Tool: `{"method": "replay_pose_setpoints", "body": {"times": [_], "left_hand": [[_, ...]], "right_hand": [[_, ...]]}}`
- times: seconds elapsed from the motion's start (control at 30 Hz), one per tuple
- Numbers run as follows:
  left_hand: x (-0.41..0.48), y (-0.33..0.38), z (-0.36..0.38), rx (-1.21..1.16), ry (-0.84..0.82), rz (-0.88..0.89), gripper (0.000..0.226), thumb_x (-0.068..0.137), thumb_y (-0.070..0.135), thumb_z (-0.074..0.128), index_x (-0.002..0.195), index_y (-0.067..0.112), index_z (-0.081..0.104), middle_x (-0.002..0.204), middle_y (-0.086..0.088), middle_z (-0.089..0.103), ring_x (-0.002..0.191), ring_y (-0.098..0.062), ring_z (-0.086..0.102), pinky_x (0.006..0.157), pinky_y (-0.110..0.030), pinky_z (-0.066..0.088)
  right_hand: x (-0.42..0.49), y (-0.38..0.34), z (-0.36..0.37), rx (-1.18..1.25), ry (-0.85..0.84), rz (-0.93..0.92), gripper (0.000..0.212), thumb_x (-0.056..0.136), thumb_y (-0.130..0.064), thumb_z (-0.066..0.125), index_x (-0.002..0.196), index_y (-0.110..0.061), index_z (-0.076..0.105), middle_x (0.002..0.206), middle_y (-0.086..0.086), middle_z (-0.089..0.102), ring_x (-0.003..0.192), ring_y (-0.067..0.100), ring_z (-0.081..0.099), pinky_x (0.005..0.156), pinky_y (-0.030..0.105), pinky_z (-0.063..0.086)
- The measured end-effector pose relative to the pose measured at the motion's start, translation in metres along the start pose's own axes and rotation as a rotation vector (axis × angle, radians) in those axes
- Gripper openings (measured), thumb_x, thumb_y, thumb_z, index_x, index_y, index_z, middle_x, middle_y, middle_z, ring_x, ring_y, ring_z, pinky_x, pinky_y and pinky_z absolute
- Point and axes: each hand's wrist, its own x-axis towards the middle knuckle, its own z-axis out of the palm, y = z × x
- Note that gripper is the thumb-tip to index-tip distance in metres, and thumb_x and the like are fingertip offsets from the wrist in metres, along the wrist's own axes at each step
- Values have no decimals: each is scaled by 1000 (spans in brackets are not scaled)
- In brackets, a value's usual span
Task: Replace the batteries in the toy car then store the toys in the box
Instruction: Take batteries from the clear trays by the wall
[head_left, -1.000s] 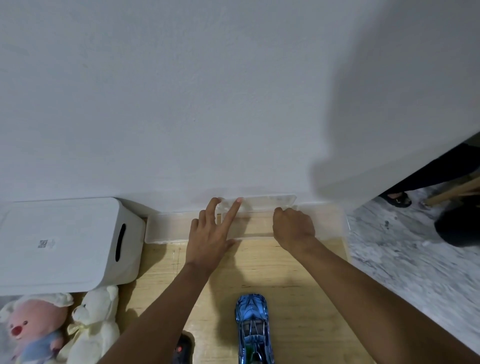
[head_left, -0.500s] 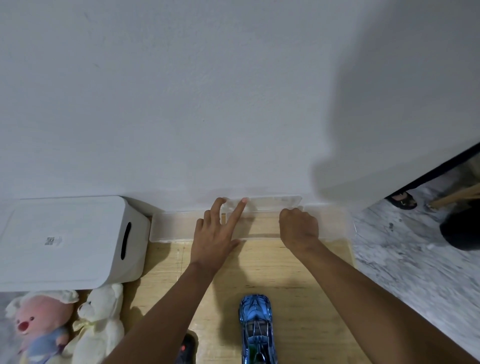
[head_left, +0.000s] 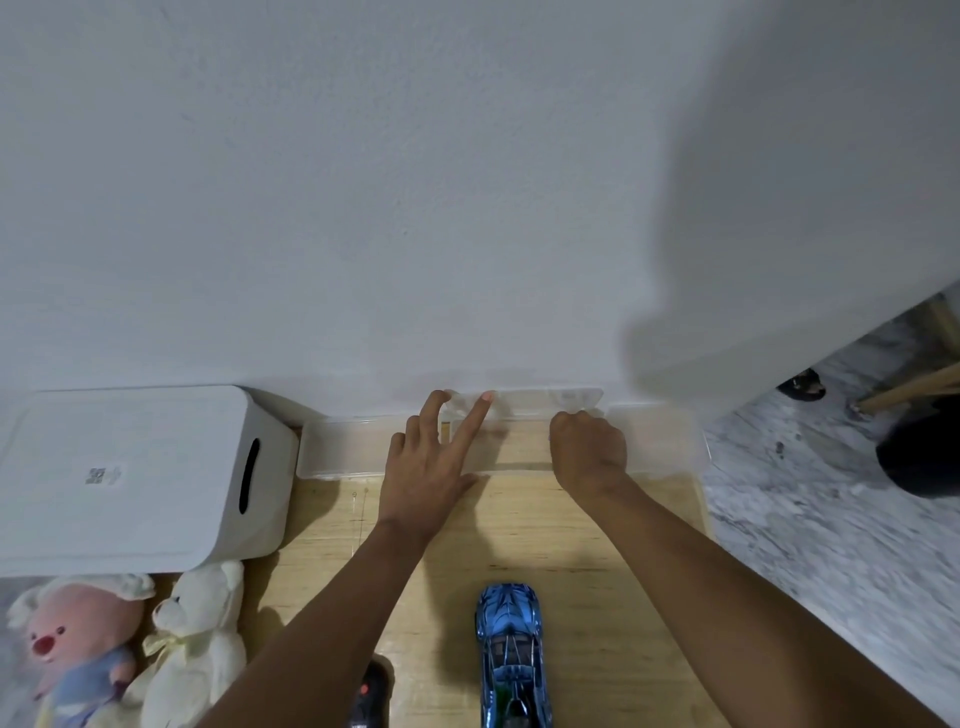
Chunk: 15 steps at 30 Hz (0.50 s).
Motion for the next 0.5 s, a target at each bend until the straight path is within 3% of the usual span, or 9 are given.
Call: {"method": "replay_pose_setpoints", "body": {"times": [0.13, 0.23, 0.4, 0.5], "left_hand": [[0, -1, 0, 10, 3, 6, 128, 67, 53, 90, 164, 36, 8, 149, -14, 33, 93, -24, 56, 75, -42, 58], [0, 0, 0, 16, 0, 5, 127, 68, 53, 90, 164, 36, 8, 149, -14, 32, 94, -24, 57, 75, -42, 58], [-1, 0, 0, 16, -2, 5, 127, 66, 51, 92, 164, 36, 12, 149, -15, 34, 93, -24, 56, 74, -41, 57], [-1, 0, 0, 17, -5, 3, 128, 66, 50, 92, 164, 36, 10, 149, -14, 32, 92, -24, 56, 75, -41, 57]], "right_hand": [[0, -2, 4, 131, -16, 33, 22, 96, -10, 57, 116, -13, 66, 112, 8, 70, 107, 27, 67, 78, 31, 51], [-3, 4, 0, 298, -14, 10, 17, 96, -21, 60, 113, -19, 66, 112, 6, 69, 105, 27, 65, 81, 32, 50], [-28, 18, -18, 694, 17, -251, 14, 86, -42, 75, 97, -36, 69, 87, -11, 70, 79, 10, 61, 72, 32, 54], [-46, 18, -11, 612, -81, -355, 15, 86, -40, 75, 99, -37, 69, 92, -6, 69, 84, 12, 61, 74, 31, 52]]}}
